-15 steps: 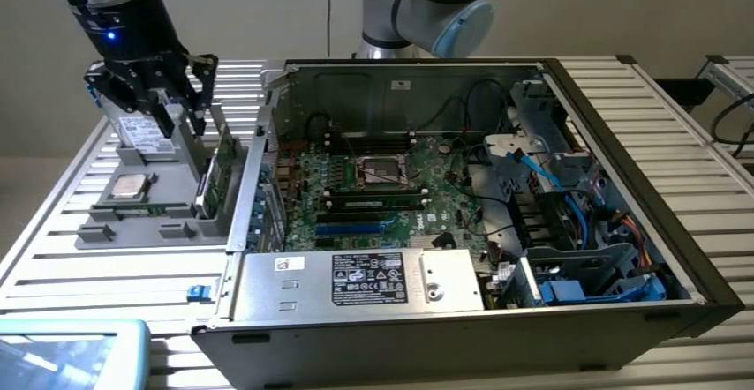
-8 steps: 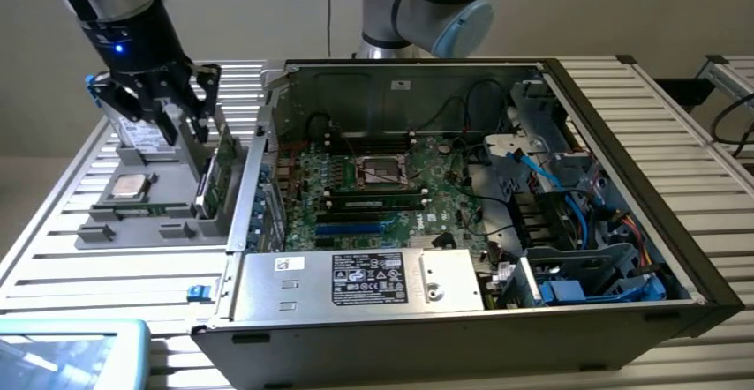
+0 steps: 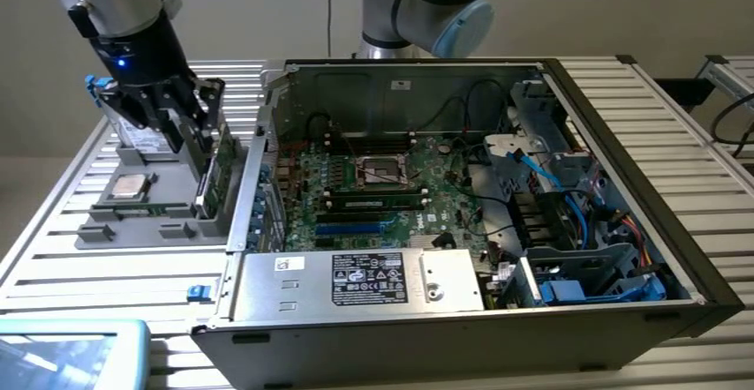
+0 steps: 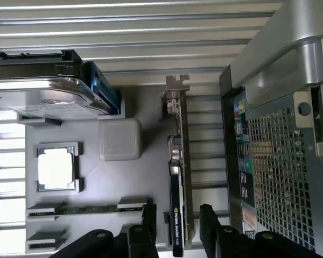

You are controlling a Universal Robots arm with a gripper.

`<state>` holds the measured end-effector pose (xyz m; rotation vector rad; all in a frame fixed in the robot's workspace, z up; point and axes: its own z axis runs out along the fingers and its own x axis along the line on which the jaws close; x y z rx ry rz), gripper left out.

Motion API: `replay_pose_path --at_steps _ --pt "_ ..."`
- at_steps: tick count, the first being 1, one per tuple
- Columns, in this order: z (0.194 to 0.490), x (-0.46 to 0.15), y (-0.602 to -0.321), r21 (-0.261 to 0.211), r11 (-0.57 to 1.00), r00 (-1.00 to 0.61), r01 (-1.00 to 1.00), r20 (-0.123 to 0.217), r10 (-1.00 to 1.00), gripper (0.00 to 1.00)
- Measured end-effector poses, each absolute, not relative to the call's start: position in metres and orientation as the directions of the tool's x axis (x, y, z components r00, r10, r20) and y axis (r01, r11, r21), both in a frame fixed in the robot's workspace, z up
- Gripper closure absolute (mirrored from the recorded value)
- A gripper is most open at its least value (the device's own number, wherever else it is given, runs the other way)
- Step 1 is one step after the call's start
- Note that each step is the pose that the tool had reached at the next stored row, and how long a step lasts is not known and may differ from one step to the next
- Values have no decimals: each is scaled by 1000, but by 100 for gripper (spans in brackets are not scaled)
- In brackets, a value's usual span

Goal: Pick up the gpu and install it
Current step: 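Pick up the gpu and move the gpu toward the slot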

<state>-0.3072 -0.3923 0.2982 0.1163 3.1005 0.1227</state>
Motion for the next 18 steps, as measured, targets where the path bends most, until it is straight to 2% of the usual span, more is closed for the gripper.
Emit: replay_pose_path --at_steps 18 --pt "266 -306 -393 113 988 -994 101 -30 105 54"
